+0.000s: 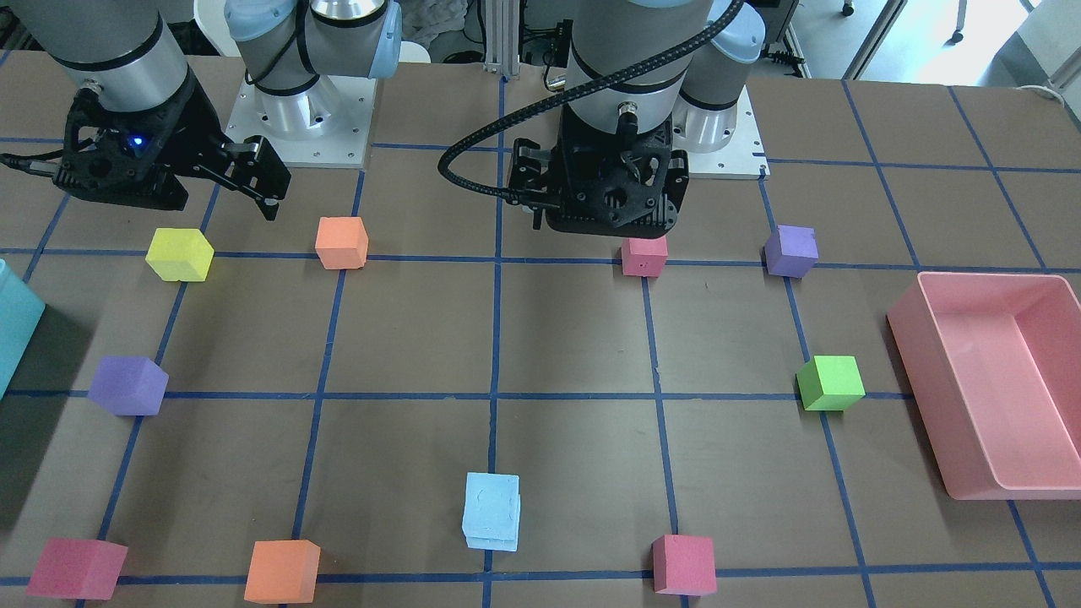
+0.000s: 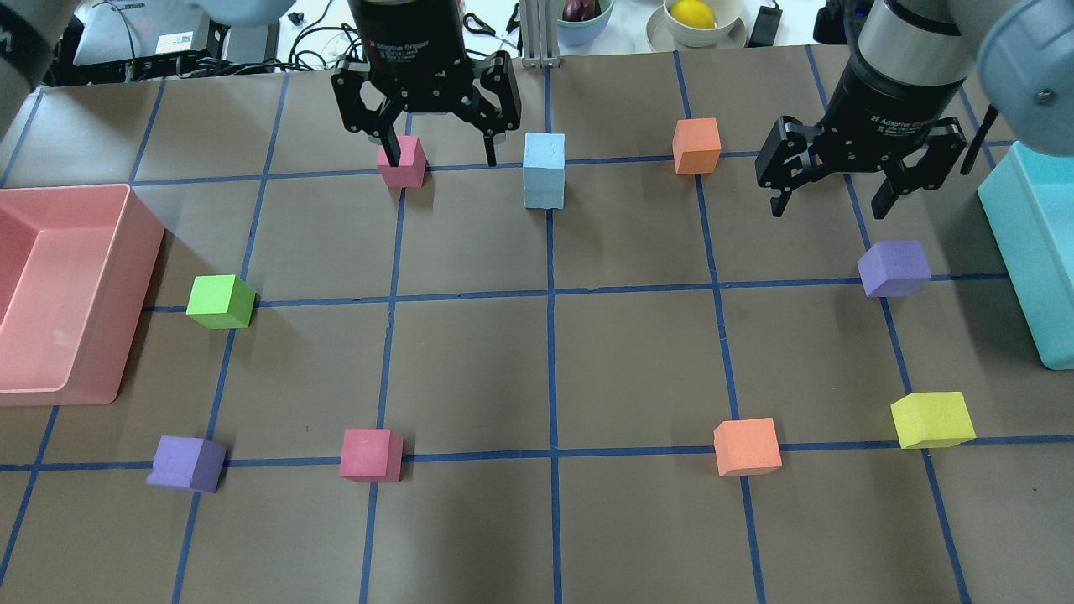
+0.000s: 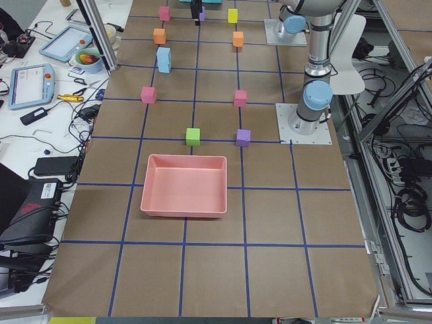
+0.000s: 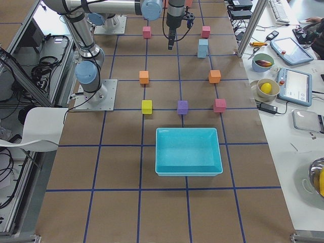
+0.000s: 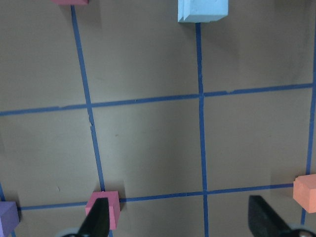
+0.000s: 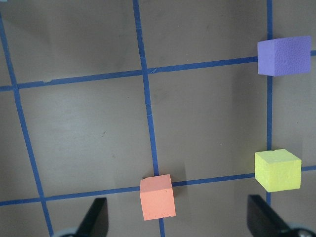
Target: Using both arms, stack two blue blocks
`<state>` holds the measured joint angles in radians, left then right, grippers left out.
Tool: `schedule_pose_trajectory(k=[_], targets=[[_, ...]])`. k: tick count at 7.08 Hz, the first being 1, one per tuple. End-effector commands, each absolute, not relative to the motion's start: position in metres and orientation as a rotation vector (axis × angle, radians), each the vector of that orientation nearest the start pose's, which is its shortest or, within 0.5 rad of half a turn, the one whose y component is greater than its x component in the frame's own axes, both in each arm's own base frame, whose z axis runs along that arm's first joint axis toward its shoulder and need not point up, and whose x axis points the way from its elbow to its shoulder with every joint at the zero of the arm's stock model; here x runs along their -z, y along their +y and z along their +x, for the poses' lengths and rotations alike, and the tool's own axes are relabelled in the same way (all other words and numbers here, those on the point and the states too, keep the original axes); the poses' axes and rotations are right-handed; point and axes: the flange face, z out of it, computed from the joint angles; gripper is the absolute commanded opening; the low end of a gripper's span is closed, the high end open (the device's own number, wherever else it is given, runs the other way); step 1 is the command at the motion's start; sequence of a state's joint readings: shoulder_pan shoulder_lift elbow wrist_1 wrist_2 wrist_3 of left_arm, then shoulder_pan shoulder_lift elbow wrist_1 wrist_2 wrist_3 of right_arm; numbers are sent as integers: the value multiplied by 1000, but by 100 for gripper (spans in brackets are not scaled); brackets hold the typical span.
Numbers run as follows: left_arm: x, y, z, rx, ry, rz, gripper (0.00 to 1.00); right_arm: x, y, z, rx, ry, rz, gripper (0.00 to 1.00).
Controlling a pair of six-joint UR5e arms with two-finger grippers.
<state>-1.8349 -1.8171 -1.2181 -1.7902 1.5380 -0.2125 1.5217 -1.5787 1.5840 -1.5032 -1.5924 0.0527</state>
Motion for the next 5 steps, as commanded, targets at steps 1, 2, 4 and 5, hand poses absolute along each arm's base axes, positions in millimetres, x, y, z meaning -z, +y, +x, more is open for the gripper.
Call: schedule_pose_trajectory(k=[1,2,4,5], targets=[[-469,-484,-273,-65,3162,62,98,-481,-487,107,-109,3157,161,100],[-456,-463,-266,18,3177,64,99,-481,-487,107,-109,3157,166,100],[-458,-444,-246,72,3177,48,100,-484,-487,107,-99,3157,173,100],[-465,-459,-213,92,3179,45,100,-485,-487,108,-92,3151,169,100]])
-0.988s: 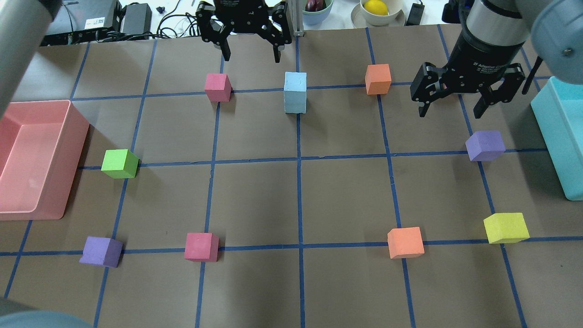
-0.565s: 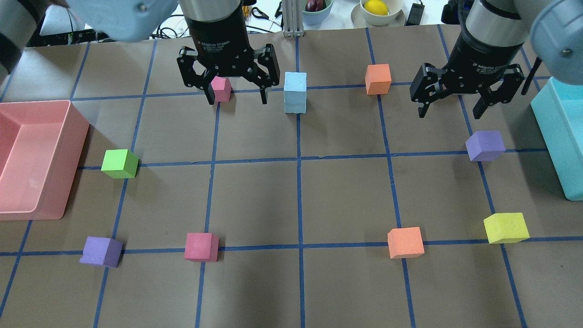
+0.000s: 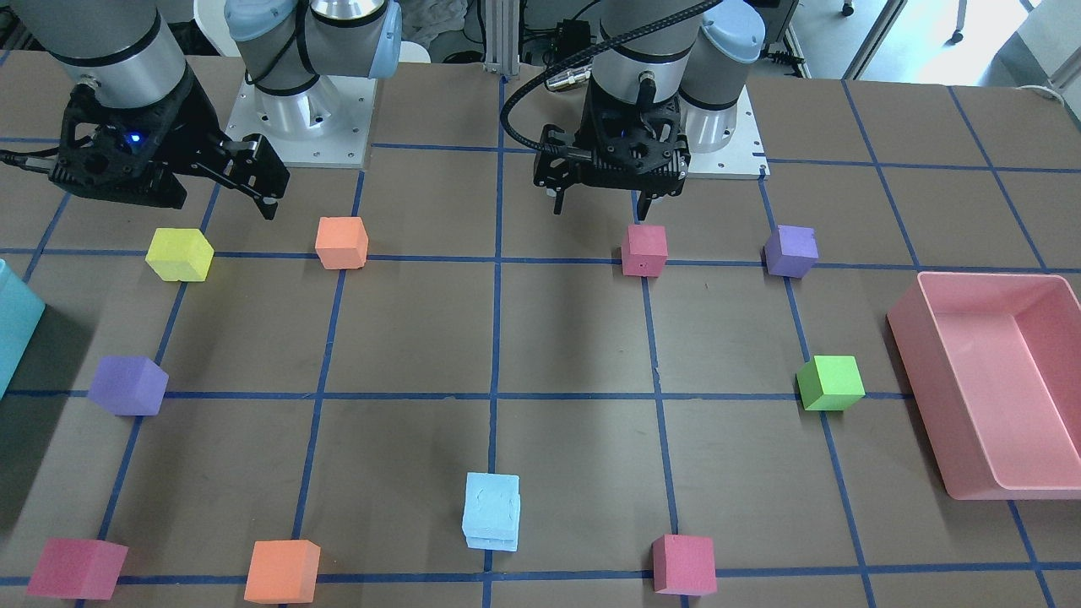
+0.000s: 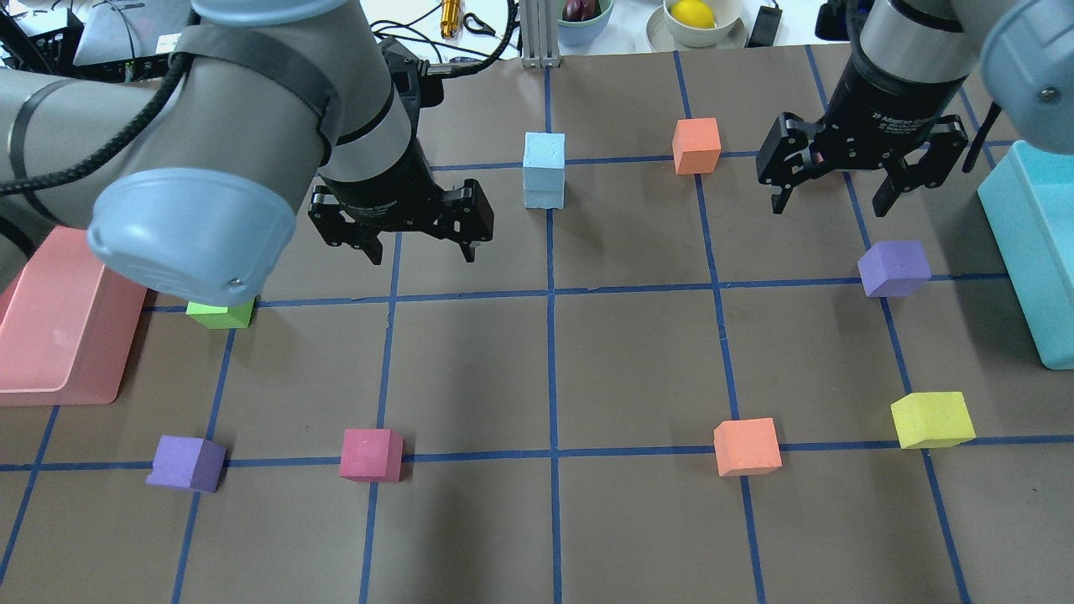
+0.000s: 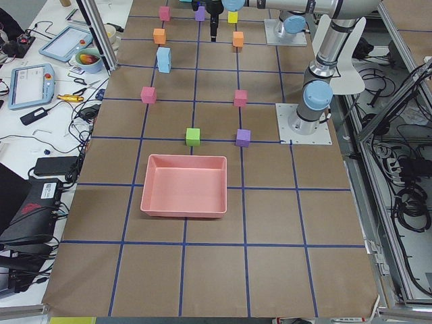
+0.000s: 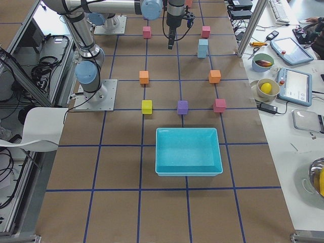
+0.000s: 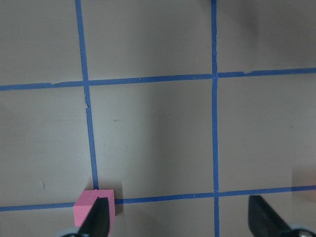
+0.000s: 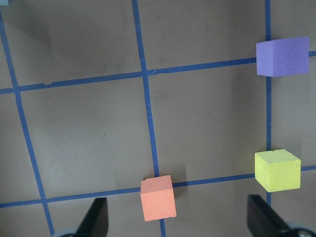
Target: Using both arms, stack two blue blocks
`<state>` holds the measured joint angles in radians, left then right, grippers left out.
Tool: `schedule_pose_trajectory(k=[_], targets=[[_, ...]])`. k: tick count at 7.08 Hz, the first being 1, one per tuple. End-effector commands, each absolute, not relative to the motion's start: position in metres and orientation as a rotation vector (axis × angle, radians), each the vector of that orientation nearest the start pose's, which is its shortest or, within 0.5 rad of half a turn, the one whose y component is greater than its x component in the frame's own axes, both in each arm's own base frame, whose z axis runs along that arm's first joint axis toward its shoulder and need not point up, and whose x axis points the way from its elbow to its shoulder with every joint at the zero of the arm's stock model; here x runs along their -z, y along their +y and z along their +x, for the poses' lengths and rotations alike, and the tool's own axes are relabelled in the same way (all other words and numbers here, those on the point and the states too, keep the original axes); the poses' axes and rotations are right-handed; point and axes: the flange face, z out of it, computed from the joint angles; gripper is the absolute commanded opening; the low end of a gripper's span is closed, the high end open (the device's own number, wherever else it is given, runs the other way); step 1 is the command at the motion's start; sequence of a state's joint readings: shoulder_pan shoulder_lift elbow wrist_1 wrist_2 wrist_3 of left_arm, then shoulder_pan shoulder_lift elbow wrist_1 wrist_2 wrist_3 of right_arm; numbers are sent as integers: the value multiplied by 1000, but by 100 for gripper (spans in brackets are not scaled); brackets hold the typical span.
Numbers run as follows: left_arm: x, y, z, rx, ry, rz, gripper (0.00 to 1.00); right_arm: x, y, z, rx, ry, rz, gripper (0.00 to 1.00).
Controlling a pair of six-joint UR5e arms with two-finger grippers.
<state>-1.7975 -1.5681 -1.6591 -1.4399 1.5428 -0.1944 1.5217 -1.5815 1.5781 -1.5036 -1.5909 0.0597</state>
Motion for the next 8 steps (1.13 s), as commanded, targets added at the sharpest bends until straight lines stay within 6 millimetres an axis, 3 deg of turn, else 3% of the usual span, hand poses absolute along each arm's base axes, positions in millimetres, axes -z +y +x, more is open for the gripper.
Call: schedule_pose_trajectory(k=[1,2,4,8], targets=[[-481,-472,-178,141,3171,118,100,-487,-485,109,-87,3146,159,100],[-490,-480,-163,120,3171,83,100,-489,-483,111,-84,3143,154,100],[-506,-491,-165,35,3170,81,100,-485,-477,142,-91,3159,60,100],[-502,-490,-168,25,3173,93,100,-487,-486,139,-31,3149,29,100]])
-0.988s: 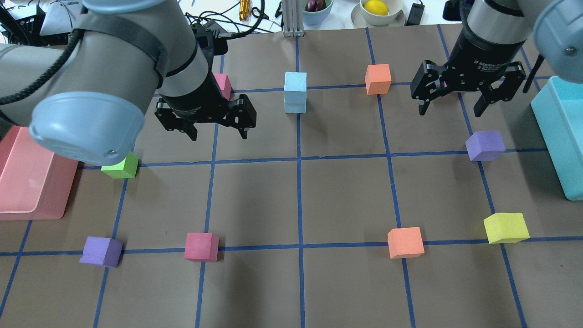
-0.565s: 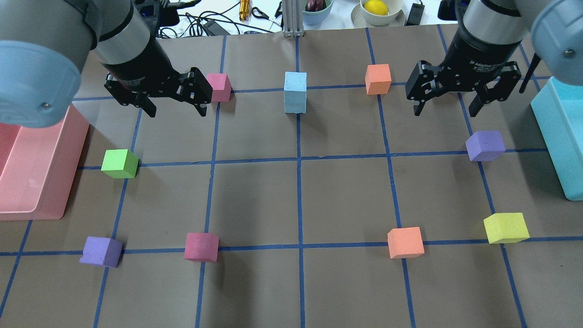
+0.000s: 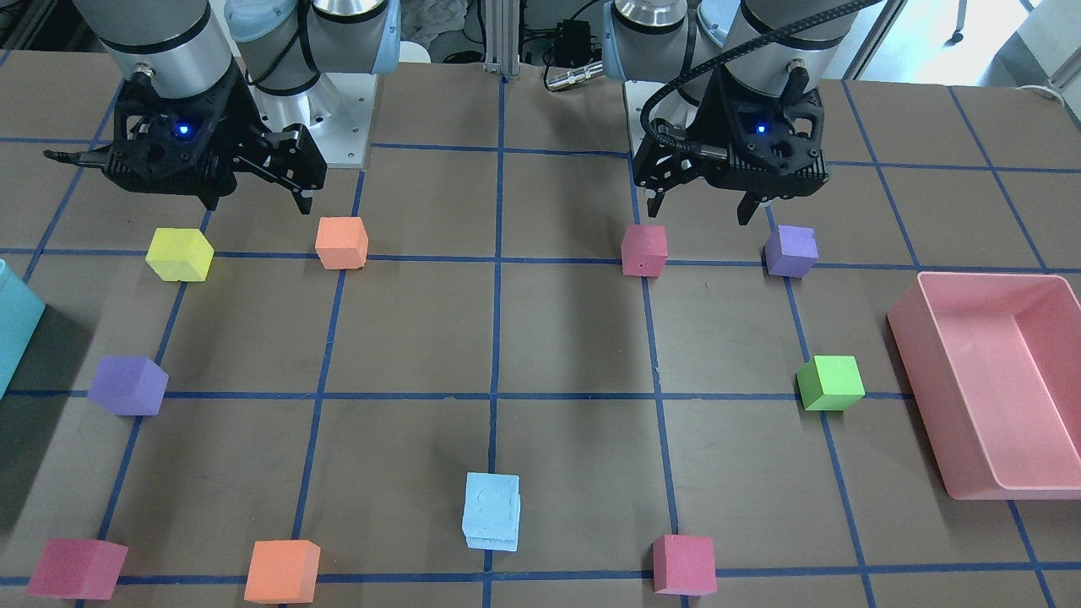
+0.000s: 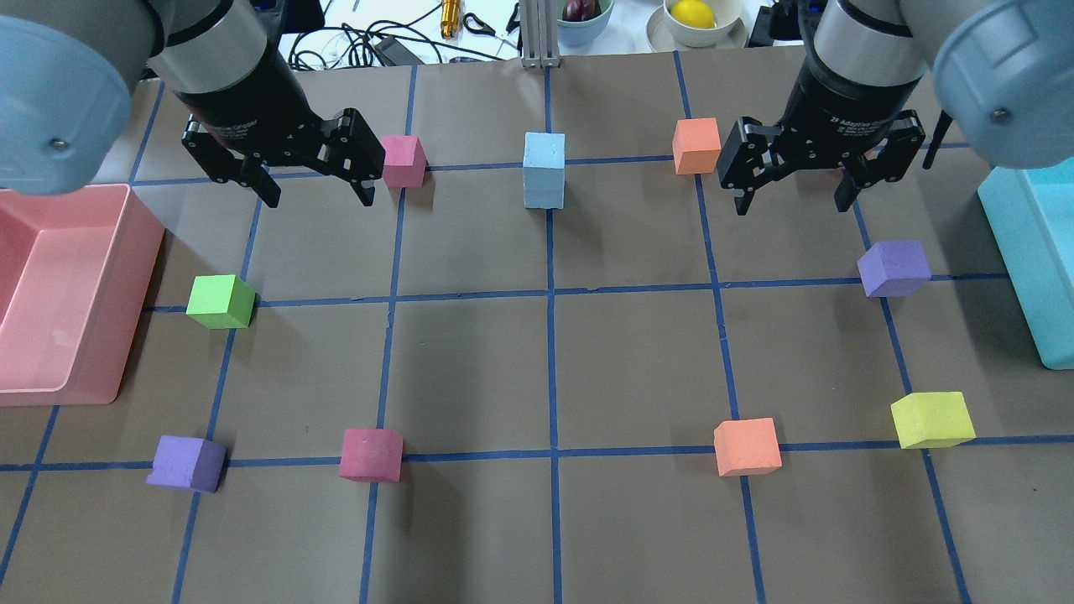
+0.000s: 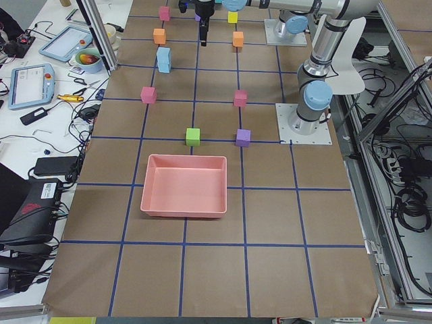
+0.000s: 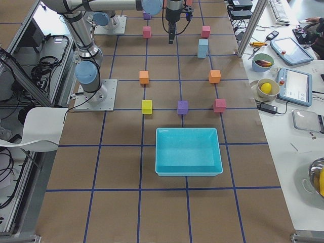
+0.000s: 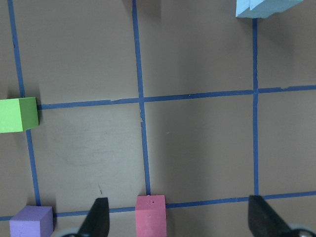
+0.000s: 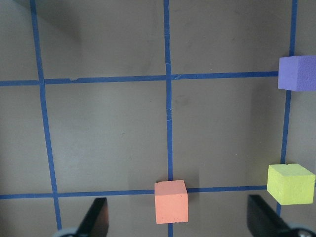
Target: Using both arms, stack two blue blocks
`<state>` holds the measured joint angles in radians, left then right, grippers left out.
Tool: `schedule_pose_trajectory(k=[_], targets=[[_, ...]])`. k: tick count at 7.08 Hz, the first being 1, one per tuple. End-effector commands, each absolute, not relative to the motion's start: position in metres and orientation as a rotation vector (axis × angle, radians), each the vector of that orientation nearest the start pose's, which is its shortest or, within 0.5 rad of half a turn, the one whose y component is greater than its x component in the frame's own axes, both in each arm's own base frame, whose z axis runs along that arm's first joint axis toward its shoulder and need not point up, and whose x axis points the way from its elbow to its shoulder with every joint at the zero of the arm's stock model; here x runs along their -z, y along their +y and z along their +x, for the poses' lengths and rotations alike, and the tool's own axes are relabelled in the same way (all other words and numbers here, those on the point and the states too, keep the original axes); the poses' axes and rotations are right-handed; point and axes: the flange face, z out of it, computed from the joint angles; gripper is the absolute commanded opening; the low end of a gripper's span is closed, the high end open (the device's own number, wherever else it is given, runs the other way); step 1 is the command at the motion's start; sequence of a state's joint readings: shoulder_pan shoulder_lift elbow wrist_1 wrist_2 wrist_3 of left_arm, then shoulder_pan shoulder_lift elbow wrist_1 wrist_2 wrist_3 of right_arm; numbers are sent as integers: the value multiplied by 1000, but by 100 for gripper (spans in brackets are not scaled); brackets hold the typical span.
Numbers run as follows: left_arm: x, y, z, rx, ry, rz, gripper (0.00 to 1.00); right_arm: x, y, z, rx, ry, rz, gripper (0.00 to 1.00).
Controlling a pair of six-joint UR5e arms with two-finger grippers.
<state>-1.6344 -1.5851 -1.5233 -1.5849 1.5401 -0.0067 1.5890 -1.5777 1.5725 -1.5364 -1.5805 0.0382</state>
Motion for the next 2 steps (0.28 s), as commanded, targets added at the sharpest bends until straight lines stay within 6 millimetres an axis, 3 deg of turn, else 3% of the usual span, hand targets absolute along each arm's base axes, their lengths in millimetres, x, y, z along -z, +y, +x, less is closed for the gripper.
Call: schedule_pose_trajectory(k=[1,2], targets=[[-501,-490,-168,23,3173,93,100,-486,-487,138,-36,3151,43,100],[-502,-490,-168,25,3173,93,100,-486,-486,138,-36,3151,48,100]])
